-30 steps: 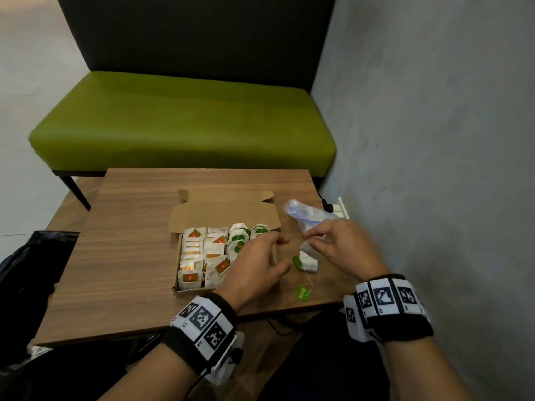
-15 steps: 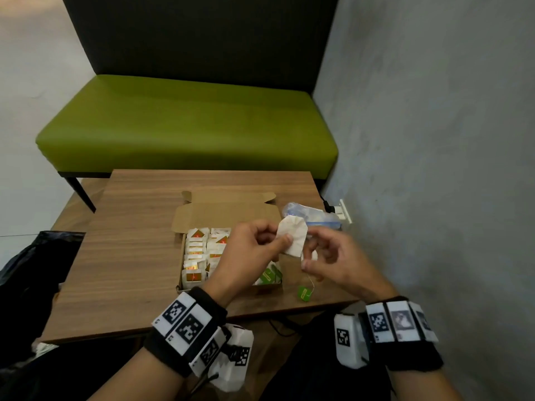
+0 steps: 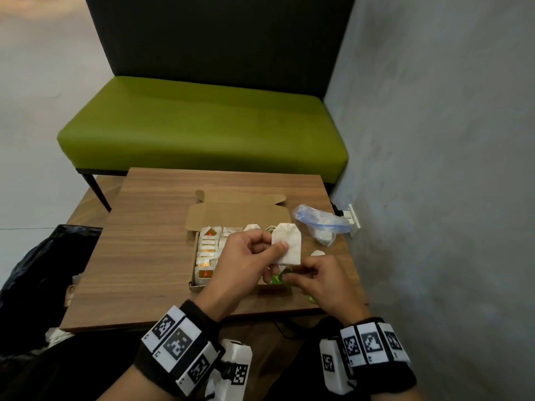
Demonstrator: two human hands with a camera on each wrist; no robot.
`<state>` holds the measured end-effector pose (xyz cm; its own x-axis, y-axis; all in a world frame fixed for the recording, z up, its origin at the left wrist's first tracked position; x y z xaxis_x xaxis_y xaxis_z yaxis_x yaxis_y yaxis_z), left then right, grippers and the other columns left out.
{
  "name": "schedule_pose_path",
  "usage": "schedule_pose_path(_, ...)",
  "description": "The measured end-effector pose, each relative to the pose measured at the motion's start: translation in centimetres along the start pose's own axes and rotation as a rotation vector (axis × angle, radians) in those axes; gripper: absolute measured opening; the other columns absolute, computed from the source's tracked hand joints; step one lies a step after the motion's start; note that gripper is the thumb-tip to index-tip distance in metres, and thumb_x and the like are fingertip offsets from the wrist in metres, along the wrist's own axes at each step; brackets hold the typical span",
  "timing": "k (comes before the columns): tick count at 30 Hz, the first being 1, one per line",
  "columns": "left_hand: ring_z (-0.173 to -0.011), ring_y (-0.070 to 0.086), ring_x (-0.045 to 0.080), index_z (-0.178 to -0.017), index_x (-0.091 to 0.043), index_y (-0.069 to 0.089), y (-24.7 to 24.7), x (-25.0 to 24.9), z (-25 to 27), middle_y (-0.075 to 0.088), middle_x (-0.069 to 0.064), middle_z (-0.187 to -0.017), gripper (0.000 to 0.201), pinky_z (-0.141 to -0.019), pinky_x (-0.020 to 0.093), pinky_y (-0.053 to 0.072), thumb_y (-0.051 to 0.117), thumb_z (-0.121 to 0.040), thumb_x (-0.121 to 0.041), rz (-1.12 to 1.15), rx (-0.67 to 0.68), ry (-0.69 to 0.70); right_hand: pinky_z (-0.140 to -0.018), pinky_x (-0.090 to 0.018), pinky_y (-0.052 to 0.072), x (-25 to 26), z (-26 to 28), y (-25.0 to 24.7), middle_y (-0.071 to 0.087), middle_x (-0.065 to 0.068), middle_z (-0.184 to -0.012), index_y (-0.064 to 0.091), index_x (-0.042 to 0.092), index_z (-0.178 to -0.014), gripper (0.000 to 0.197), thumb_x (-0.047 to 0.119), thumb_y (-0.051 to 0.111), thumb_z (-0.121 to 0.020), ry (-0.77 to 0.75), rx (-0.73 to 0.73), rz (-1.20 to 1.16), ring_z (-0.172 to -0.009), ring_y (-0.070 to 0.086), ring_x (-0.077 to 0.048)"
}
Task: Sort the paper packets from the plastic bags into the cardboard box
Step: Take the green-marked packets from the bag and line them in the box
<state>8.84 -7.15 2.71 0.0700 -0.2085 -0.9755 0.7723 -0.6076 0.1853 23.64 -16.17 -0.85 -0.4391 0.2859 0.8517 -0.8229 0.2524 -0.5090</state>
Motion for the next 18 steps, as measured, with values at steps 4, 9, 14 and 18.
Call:
schedule_pose_path(4,-0.047,0.052,0.015,-0.089,0.003,0.067,-0.1,1.3,0.7,0.062,0.019,-0.066,0.015,-0.044,0.026,0.044,0.068,-0.091,-0.012,0.012,-0.014,-0.077,-0.045,-0.025,0.044,0.7,0.0,-0.6,0.064,-0.002,-0.053,0.075,0.019,-0.086,0.006,0.013,0.075,-0.086,0.018,-0.074,-0.182,-0.044,0.056,-0.012)
schedule_pose_path(9,-0.055,0.057,0.015,-0.091,-0.003,0.073,0.0,2.3,1.3,0.067,0.014,-0.071,0.013,-0.049,0.027,0.048,0.069,-0.091,-0.016,-0.064,-0.034,-0.099,-0.076,-0.04,0.062,1.4,-0.5,-0.8,0.077,-0.013,-0.096,0.072,0.004,-0.108,0.022,-0.004,0.064,-0.089,0.025,-0.081,-0.473,-0.088,0.074,-0.029)
schedule_pose_path(14,-0.055,0.058,0.016,-0.093,-0.002,0.072,0.2,2.8,1.6,0.068,0.012,-0.073,0.014,-0.048,0.026,0.05,0.068,-0.091,-0.015,-0.066,-0.049,-0.126,-0.069,-0.028,0.06,2.2,-0.6,-0.6,0.077,-0.012,-0.088,0.071,0.009,-0.107,0.021,0.001,0.056,-0.096,0.077,-0.184,-0.609,-0.083,0.074,-0.026)
schedule_pose_path(18,-0.058,0.06,0.017,-0.092,-0.004,0.073,0.3,3.0,1.8,0.071,0.018,-0.079,0.016,-0.048,0.025,0.05,0.068,-0.091,-0.019,-0.107,-0.04,-0.139,-0.065,-0.025,0.059,2.6,-0.5,0.2,0.077,-0.014,-0.09,0.065,0.014,-0.115,0.029,-0.003,0.059,-0.093,0.108,-0.216,-0.699,-0.079,0.074,-0.019)
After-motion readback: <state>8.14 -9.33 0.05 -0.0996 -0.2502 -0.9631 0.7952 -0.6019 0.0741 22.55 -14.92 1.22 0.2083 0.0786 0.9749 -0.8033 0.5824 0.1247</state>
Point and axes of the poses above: each hand's wrist, its own z-axis away from the middle knuckle, its own y-axis out of the palm, x = y × z, the point moved 3 cm from there along -z, towards the middle knuckle
